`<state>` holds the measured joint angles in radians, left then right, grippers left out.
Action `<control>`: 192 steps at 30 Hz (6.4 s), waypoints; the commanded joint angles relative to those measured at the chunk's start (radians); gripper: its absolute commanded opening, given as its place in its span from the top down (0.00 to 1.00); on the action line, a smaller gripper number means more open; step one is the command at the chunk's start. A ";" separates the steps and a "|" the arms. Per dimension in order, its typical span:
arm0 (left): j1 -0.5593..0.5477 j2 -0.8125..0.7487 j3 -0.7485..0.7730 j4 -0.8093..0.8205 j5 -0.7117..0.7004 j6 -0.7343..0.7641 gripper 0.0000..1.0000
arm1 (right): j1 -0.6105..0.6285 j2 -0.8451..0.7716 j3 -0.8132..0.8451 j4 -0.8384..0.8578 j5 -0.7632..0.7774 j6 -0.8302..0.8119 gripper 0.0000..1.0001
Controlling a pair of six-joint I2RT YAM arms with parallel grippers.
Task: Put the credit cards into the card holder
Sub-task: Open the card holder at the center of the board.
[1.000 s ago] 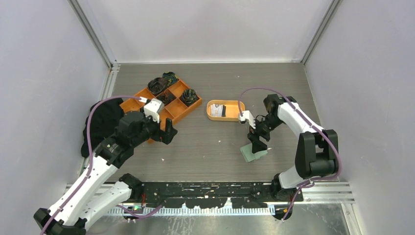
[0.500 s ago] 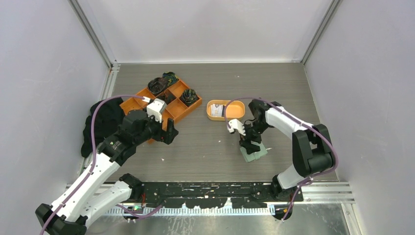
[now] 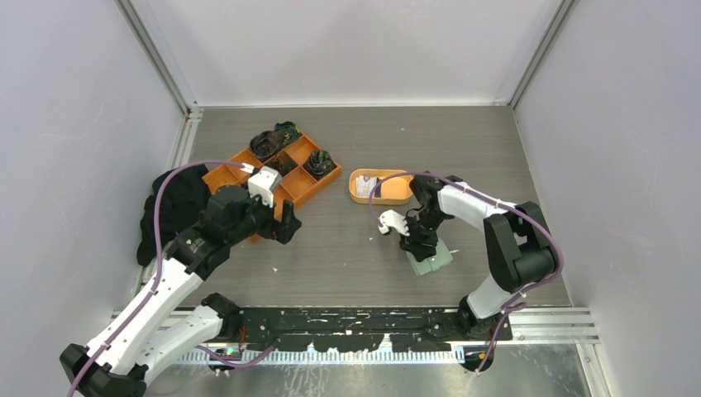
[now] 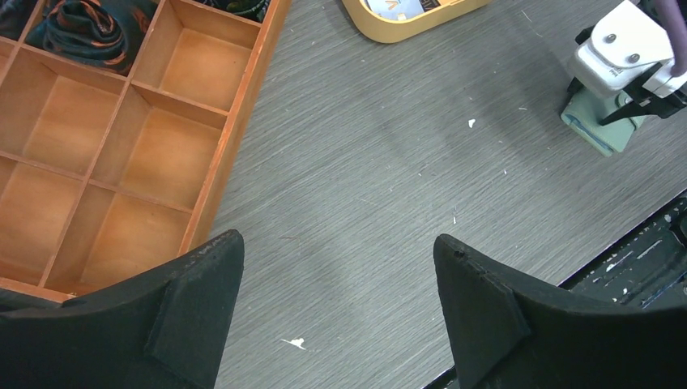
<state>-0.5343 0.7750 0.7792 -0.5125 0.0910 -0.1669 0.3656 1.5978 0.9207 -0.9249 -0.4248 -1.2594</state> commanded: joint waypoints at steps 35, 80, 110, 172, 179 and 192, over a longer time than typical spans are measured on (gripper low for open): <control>-0.316 0.429 -0.228 0.970 0.138 -0.632 0.17 | -0.030 -0.202 0.119 0.086 -0.537 0.508 0.99; -0.534 0.533 -0.193 0.924 -0.249 -0.832 1.00 | 0.093 -0.373 -0.078 0.242 -0.455 0.261 0.40; -0.561 0.486 -0.239 0.951 -0.371 -0.890 1.00 | 0.232 -0.315 -0.062 0.329 -0.398 0.415 0.99; -0.424 0.481 -0.346 1.074 -0.127 -1.482 1.00 | 0.263 -0.428 -0.117 0.477 -0.051 0.402 0.70; -0.409 0.486 -0.370 1.107 -0.116 -1.490 1.00 | 0.262 -0.434 -0.103 0.447 -0.060 0.395 0.99; -0.376 0.514 -0.410 1.166 -0.042 -1.459 0.55 | 0.249 -0.435 -0.069 0.414 -0.063 0.436 0.99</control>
<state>-0.9184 1.2812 0.3790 0.5602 -0.0059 -1.6421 0.6239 1.1885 0.7986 -0.5026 -0.4900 -0.8387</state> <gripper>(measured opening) 0.359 0.032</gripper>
